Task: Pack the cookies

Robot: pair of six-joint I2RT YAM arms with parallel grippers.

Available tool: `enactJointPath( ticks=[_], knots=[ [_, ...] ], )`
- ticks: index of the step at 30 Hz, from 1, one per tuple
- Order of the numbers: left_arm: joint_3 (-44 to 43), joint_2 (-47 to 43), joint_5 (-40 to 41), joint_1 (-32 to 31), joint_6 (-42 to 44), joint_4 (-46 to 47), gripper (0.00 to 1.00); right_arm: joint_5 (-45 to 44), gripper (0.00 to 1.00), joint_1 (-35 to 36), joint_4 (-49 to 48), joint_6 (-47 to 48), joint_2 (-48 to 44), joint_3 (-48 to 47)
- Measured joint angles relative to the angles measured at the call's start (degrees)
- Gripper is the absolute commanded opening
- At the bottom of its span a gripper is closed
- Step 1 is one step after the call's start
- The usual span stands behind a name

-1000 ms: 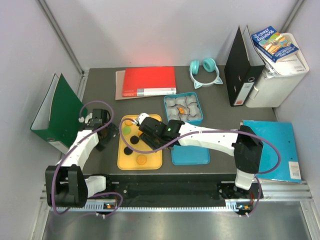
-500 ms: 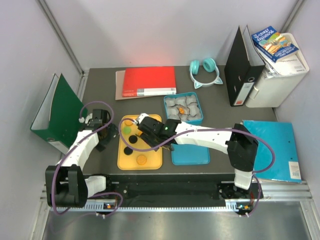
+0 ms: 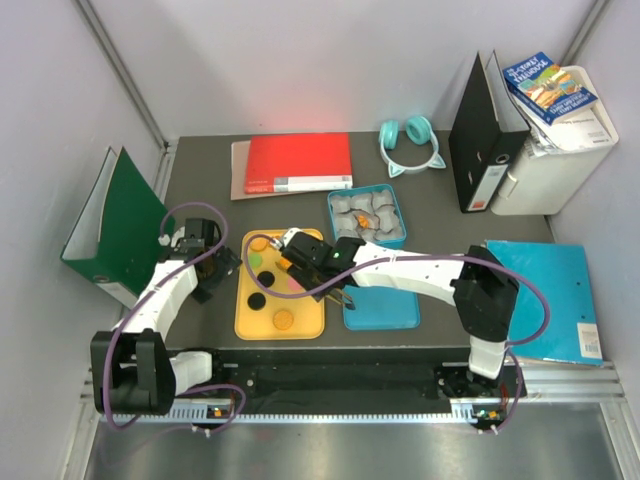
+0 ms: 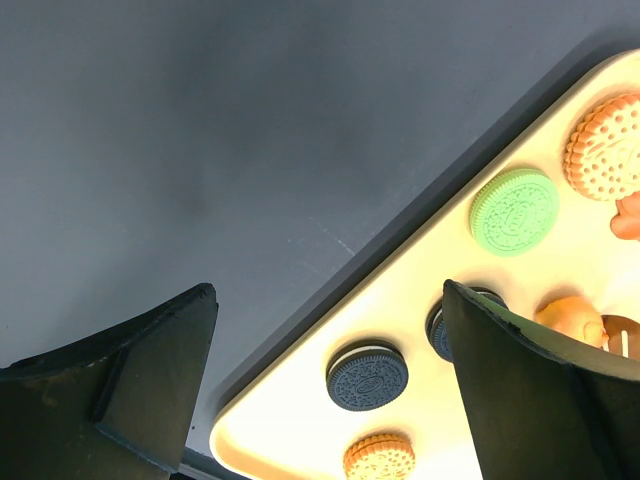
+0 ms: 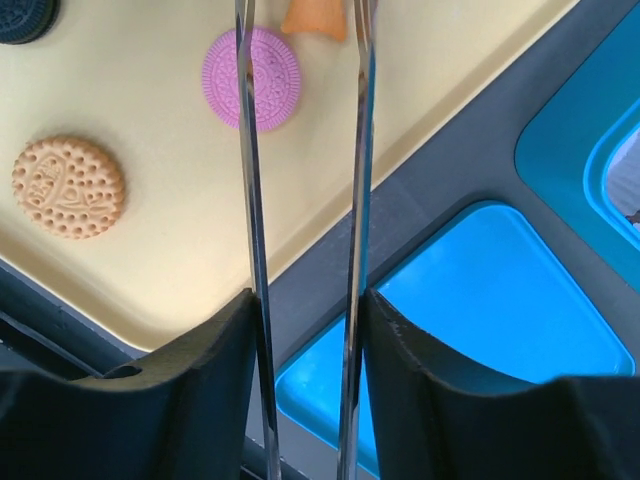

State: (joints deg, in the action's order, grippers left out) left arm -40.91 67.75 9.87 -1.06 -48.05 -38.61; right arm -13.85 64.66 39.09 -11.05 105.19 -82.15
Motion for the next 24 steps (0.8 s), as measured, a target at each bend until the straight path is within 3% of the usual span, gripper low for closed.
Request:
enactJointPath(
  ticks=[8, 16, 24],
  knots=[
    [0.09, 0.00, -0.04, 0.02, 0.00, 0.00, 0.98, -0.98, 0.39, -0.85, 1.01, -0.55, -1.18, 0.00],
    [0.13, 0.00, -0.07, 0.02, 0.02, 0.00, 0.98, -4.57, 0.39, -1.90, 4.28, -0.52, -8.13, -0.83],
    [0.24, 0.02, -0.79, 0.02, 0.07, 0.07, 0.98, -7.72, 0.39, -8.46, 6.95, -0.55, -17.20, -1.66]
  ],
)
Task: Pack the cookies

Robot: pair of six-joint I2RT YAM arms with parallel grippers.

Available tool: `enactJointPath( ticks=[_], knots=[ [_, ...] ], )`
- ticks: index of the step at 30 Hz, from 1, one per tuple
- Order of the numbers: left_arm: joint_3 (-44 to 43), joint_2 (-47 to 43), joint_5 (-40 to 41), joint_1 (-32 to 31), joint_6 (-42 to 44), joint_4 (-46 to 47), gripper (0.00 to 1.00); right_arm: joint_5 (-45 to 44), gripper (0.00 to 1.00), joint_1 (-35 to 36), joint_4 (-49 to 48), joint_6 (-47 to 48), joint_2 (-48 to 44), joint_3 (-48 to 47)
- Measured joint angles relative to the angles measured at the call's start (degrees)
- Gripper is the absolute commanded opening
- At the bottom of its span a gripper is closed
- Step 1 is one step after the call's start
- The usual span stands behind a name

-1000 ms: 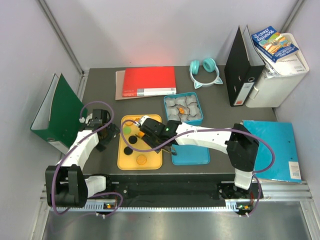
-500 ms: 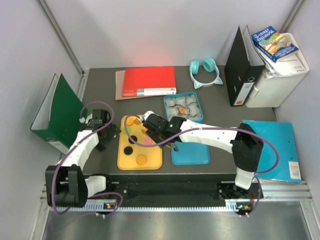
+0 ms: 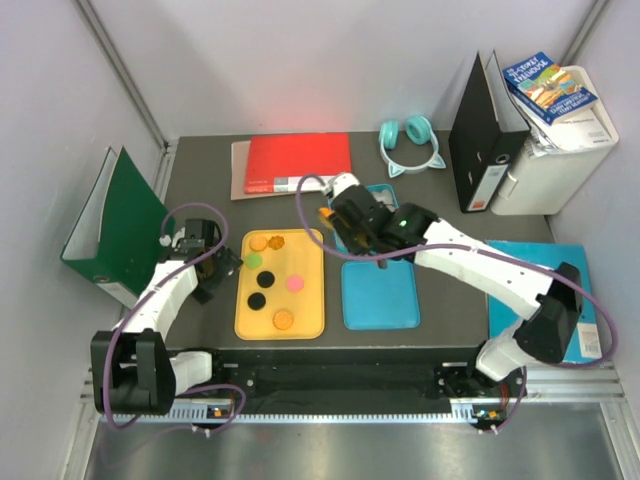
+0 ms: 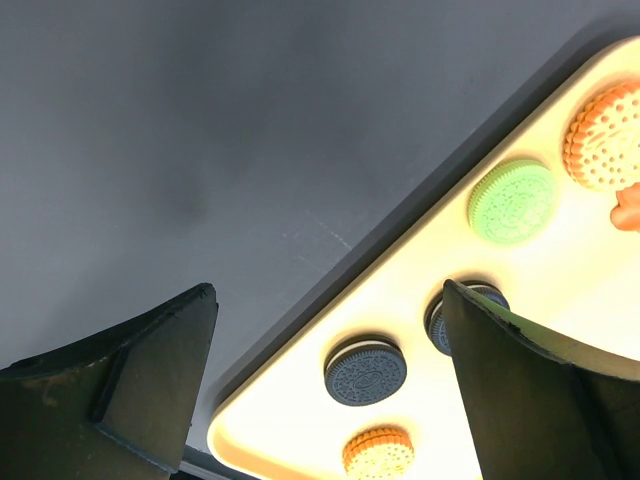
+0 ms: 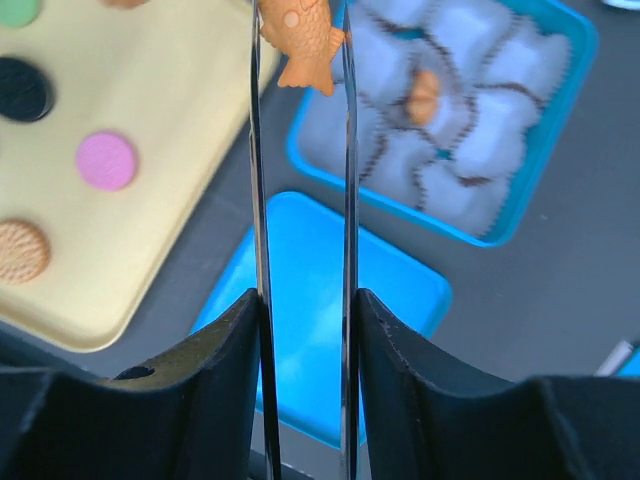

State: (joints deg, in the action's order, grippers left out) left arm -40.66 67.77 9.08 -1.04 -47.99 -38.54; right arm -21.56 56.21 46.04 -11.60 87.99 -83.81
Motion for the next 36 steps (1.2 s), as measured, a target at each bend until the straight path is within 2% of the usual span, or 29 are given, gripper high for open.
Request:
enactJointPath(
  ticks=[6, 14, 30, 36],
  knots=[
    [0.07, 0.15, -1.03, 0.00, 0.17, 0.52, 0.98, -2.16, 0.39, -10.16, 1.62, -1.57, -3.69, 1.36],
    [0.44, 1.36, -3.26, 0.02, 0.35, 1.42, 0.98, -2.34, 0.39, -17.07, 1.95, -4.11, -4.15, 6.82],
    [0.98, 2.16, -5.20, 0.04, 1.01, 2.21, 0.98, -0.66, 0.40, -20.48, -0.66, -5.16, 0.68, 8.07],
    [1.03, 2.19, -5.20, 0.04, 1.20, 2.21, 0.98, 0.04, 0.46, -21.22, -0.87, -5.18, 1.88, 8.07]
  ],
)
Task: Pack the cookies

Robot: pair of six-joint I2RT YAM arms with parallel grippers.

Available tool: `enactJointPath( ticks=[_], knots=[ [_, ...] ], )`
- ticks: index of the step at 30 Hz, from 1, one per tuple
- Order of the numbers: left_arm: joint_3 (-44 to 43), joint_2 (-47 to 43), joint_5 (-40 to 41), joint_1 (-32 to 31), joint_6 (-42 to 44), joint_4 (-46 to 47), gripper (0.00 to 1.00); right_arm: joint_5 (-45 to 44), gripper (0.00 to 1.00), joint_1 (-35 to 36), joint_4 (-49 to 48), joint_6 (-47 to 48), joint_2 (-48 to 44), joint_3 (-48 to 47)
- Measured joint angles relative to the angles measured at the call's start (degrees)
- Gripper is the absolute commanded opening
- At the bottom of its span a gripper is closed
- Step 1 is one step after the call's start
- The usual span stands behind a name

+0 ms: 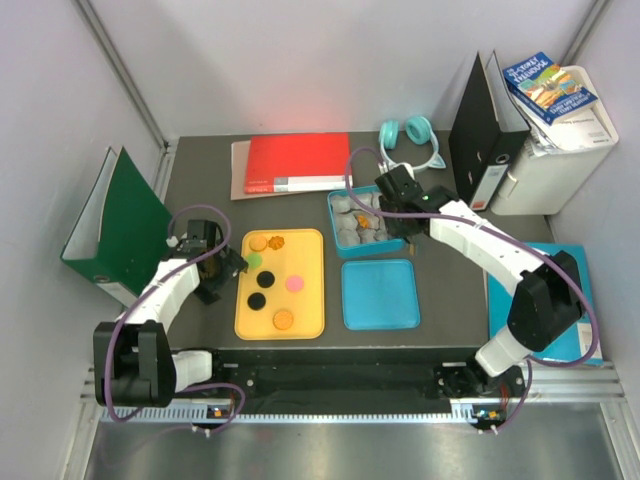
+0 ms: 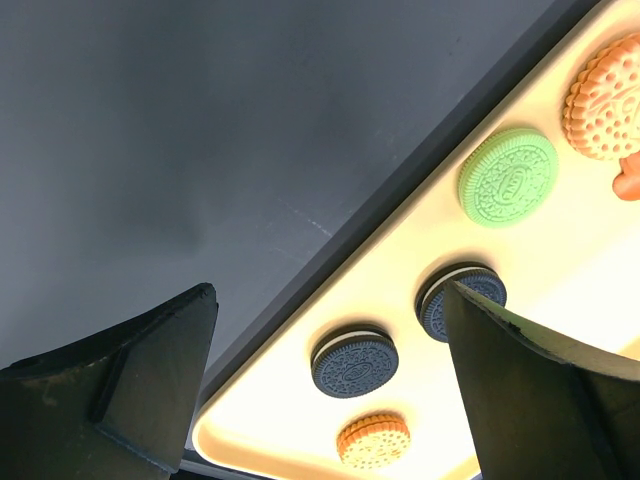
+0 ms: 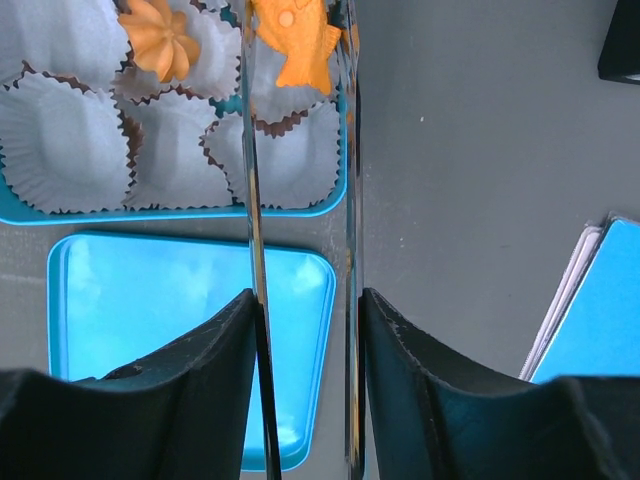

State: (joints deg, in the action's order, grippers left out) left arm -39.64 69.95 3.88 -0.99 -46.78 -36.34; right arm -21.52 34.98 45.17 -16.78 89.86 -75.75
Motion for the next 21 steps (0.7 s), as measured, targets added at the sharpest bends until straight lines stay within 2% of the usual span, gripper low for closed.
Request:
enactJointPath(
  ticks=[6, 16, 19, 21],
  knots=[
    [0.00, 0.55, -0.02, 0.00, 0.00, 0.24, 0.98, 0.37, 0.52, -0.24, -0.52, 0.00, 0.00, 0.00],
    [0.02, 0.76, 0.00, 0.00, 0.00, 0.33, 0.98, 1.68, 0.52, 0.22, -0.96, -0.31, -0.37, -0.11],
    [0.02, 0.76, 0.00, 0.00, 0.00, 0.33, 0.98, 1.60, 0.52, 3.34, -1.07, -0.22, -2.25, -0.13],
    [0.02, 0.79, 0.02, 0.00, 0.00, 0.33, 0.98, 1.68, 0.52, 8.48, -1.16, -0.20, -4.00, -0.28]
  ],
)
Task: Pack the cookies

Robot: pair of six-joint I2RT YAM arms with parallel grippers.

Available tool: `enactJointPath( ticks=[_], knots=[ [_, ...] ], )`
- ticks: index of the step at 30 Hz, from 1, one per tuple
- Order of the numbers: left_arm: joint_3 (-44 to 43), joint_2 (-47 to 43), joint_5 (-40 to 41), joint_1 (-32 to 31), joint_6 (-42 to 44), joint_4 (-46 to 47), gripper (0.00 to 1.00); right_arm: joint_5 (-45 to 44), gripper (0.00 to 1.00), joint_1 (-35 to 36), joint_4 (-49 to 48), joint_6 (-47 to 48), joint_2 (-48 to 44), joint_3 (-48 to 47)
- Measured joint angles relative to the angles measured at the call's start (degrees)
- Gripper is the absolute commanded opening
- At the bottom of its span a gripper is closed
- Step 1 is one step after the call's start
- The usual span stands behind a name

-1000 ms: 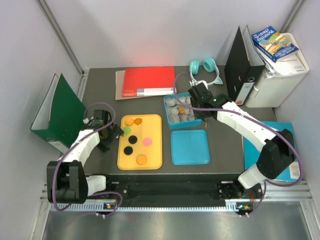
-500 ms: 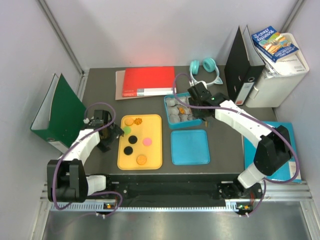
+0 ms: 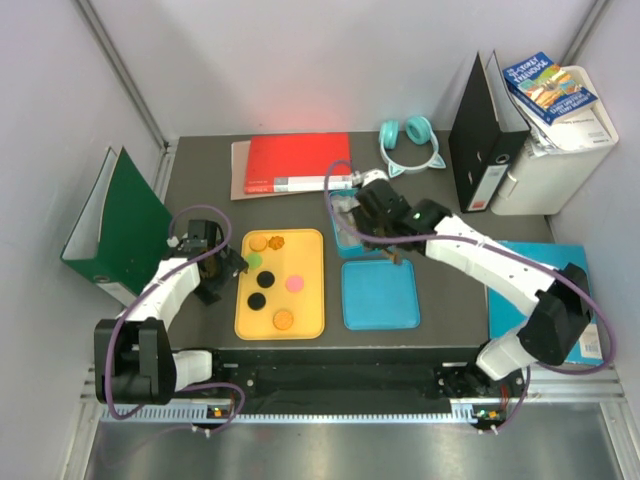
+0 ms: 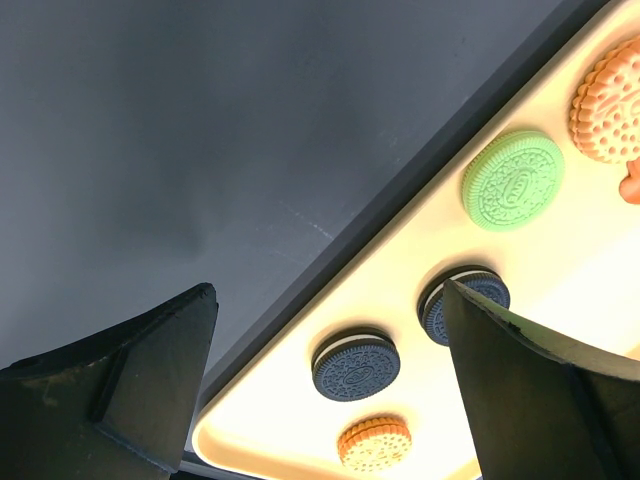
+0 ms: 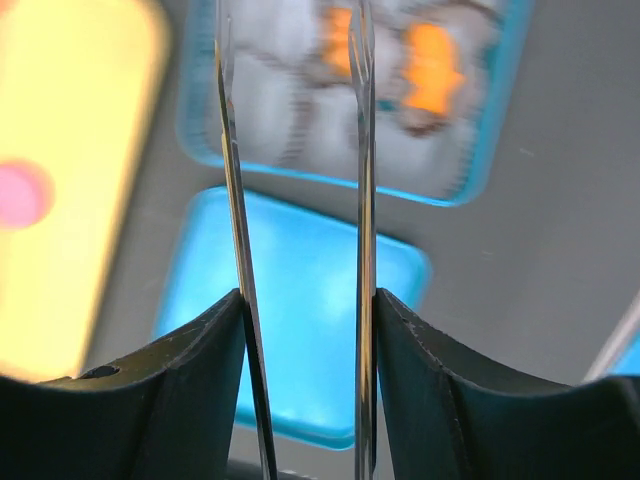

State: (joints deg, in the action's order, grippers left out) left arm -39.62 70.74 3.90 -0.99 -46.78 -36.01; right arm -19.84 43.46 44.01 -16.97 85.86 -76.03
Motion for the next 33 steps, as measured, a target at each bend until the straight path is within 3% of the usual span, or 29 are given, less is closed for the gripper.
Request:
enactJointPath(
  ticks=[6, 18, 33],
  knots=[
    [-0.04, 0.07, 0.70, 0.02, -0.04, -0.20, 0.98, 2.40, 0.52, 13.11, -2.14, -0.04, 0.59, -2.12],
    [-0.35, -0.11, 3.21, 2.86, -1.07, -1.31, 0.98, 7.32, 0.55, 23.78, -3.96, 1.99, 10.25, -5.42],
    [0.68, -0.07, 2.19, 3.02, -1.11, -0.98, 0.98, 8.96, 0.55, 26.25, -4.81, 4.15, 19.28, -12.41]
  ],
)
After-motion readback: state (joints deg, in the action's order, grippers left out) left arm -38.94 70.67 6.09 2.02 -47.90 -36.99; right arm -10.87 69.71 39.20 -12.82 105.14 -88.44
